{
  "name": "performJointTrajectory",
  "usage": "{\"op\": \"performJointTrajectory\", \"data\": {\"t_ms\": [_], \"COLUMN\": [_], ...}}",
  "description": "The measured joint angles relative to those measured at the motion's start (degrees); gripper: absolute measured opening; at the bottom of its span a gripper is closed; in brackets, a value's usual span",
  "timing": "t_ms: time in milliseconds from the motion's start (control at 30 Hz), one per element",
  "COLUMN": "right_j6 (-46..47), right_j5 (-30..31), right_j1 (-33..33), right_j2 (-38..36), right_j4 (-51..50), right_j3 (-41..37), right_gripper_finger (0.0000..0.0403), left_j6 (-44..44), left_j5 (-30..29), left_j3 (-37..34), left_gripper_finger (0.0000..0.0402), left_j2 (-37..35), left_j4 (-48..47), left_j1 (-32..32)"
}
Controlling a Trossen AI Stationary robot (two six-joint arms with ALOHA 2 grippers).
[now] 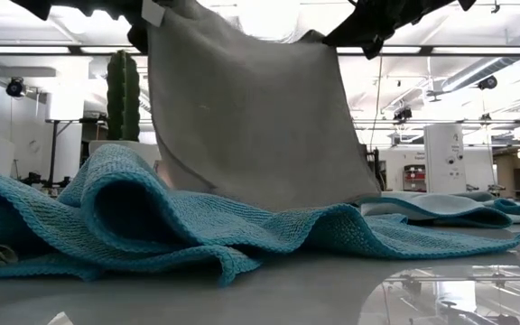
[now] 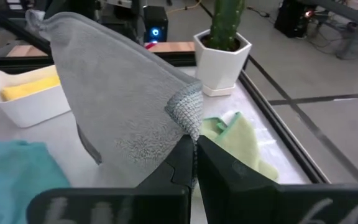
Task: Fold microfiber towels
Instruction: Fold the gray microfiber towel
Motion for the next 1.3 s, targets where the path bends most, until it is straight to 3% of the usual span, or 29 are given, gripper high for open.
{"op": "performJointTrajectory", "data": {"t_ms": [233,467,833,1067,1300], "right_j6": [0.0,-1.5,-8.5,-7.5,-3.0], "right_j5": [0.0,-0.2,1.2,0.4,-2.5], "right_j1": [-1.9,-3.9,-5.8,-3.8,0.5], "right_j2": [-0.2,-0.2,-0.9,-2.5,-2.0], "right_j4": [0.2,2.2,9.7,-0.2,-10.4], "right_j3": [0.0,0.0,0.1,0.0,-0.7], "right_gripper_finger": [0.0009,0.0009,0.0009,0.0009,0.0009], "left_j6": [0.1,1.2,16.7,10.7,7.2], "left_j5": [-5.5,-5.8,-3.8,1.3,2.0], "left_j3": [0.2,0.1,0.2,-3.2,-7.9], "left_gripper_finger": [0.0001,0.0001,0.0001,0.0001,0.0001], "left_j2": [-4.2,-8.7,-10.8,-7.3,2.7], "left_j4": [-4.8,-7.6,-7.7,-6.3,5.1], "left_j1": [0.5,4.3,7.8,6.2,1.7]}}
